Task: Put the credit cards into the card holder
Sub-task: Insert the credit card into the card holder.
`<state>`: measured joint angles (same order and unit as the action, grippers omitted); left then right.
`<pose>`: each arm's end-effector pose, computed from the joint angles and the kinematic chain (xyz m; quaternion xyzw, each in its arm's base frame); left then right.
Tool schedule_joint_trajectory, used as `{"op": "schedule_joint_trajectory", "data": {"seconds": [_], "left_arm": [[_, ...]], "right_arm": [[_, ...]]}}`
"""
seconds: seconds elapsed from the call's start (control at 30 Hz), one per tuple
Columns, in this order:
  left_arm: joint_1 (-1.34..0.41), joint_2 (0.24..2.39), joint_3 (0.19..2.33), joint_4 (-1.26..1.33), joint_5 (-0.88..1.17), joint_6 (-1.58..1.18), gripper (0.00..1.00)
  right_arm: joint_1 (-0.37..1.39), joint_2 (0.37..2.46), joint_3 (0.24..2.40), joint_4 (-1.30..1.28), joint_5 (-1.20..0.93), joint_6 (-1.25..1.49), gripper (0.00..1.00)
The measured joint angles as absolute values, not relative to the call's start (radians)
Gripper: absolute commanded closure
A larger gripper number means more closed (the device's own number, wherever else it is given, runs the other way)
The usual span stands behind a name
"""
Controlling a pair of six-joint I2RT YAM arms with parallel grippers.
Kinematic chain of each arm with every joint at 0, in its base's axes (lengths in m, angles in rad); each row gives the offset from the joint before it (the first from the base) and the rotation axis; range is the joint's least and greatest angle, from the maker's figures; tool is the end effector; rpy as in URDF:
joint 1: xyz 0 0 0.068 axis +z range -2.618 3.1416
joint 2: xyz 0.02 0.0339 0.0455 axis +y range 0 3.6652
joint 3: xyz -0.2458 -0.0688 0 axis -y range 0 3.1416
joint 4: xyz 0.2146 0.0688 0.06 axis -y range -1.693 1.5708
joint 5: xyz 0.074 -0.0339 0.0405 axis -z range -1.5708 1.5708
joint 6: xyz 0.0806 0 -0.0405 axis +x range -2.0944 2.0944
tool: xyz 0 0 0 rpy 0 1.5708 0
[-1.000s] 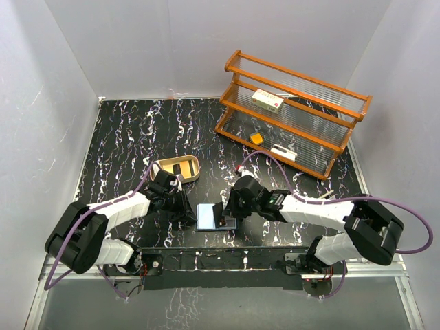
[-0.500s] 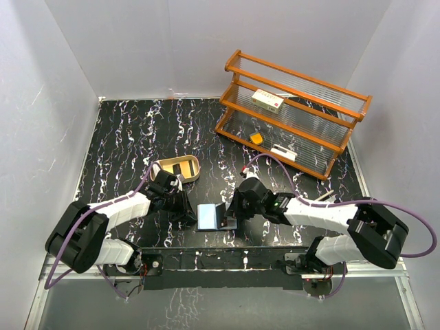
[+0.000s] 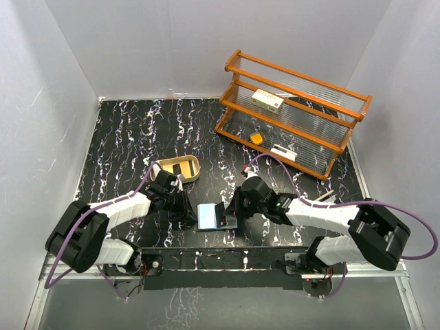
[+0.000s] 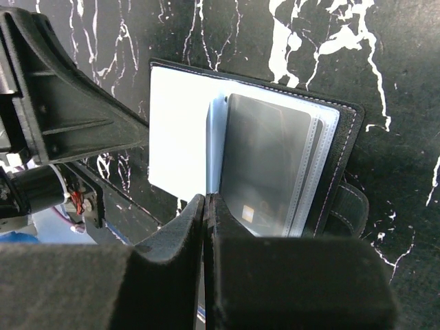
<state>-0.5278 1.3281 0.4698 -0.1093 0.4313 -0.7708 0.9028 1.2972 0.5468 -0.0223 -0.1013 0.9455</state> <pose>0.1818 -0.1450 0.1077 -0.0500 0.9336 -0.3382 0.1076 0.1558 0.2106 0.1401 0.0000 0.9205 0.3378 0.1966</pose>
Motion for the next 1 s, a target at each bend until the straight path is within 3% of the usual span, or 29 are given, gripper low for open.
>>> {"op": "schedule_joint_trajectory", "data": {"seconds": [0.33, 1.0], "left_arm": [[-0.529, 1.328, 0.47, -0.109, 0.429, -0.774, 0.88], [-0.534, 1.328, 0.47, -0.109, 0.421, -0.779, 0.88]], "right_arm": [[0.902, 1.216, 0.547, -0.026, -0.1, 0.945, 1.0], [0.885, 1.35, 0.495, 0.043, -0.101, 0.945, 1.0]]}}
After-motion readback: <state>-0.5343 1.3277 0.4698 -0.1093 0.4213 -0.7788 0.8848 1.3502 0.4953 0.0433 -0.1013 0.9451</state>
